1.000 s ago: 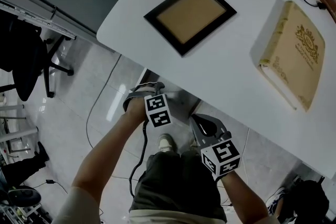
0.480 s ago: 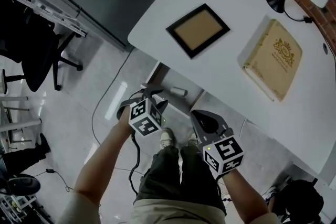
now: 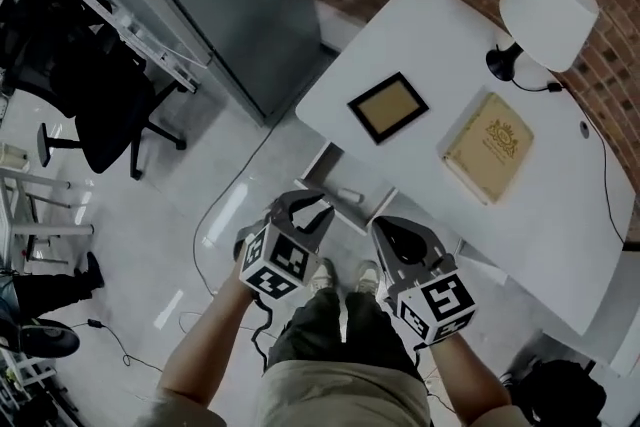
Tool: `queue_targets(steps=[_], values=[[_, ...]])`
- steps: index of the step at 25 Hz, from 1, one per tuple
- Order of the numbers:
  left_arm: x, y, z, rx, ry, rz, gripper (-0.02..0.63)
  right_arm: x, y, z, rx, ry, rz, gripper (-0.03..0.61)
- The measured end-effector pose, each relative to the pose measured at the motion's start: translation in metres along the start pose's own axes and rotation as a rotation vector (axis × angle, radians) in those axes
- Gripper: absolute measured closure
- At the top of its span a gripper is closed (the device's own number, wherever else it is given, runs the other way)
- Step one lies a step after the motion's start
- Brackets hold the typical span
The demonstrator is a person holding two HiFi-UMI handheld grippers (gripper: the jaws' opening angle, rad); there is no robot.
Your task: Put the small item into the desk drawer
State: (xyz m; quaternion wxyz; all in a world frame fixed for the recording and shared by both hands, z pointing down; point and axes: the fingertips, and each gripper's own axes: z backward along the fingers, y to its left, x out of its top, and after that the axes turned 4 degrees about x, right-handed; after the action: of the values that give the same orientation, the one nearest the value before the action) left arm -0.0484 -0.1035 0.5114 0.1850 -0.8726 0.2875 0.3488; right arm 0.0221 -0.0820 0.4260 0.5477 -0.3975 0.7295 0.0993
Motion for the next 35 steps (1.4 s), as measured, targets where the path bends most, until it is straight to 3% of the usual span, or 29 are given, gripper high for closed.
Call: queue_targets(steps=[9,13,17,21,26,35], values=[[0.111,0.026,0.125,0.12,-0.219,0.051,0.548,0.128,0.042,0.058,0.013,-0.142,0.123,0.575],[0.15,0.038,0.174,0.197,-0.297,0.045,0.566,0.165,0.061,0.081,0.023,-0.191,0.149,0.575],[0.179,0.04,0.214,0.222,-0.373,0.059,0.575,0.194,0.082,0.098,0.051,-0.22,0.182,0.577],[0.208,0.037,0.25,0.248,-0.462,0.12,0.604,0.224,0.1,0.111,0.088,-0.269,0.209,0.577],[0.227,0.027,0.283,0.276,-0.54,0.102,0.611,0.251,0.121,0.128,0.112,-0.327,0.257,0.577],[0.238,0.02,0.305,0.302,-0.587,0.091,0.611,0.266,0.132,0.145,0.111,-0.352,0.307,0.577]])
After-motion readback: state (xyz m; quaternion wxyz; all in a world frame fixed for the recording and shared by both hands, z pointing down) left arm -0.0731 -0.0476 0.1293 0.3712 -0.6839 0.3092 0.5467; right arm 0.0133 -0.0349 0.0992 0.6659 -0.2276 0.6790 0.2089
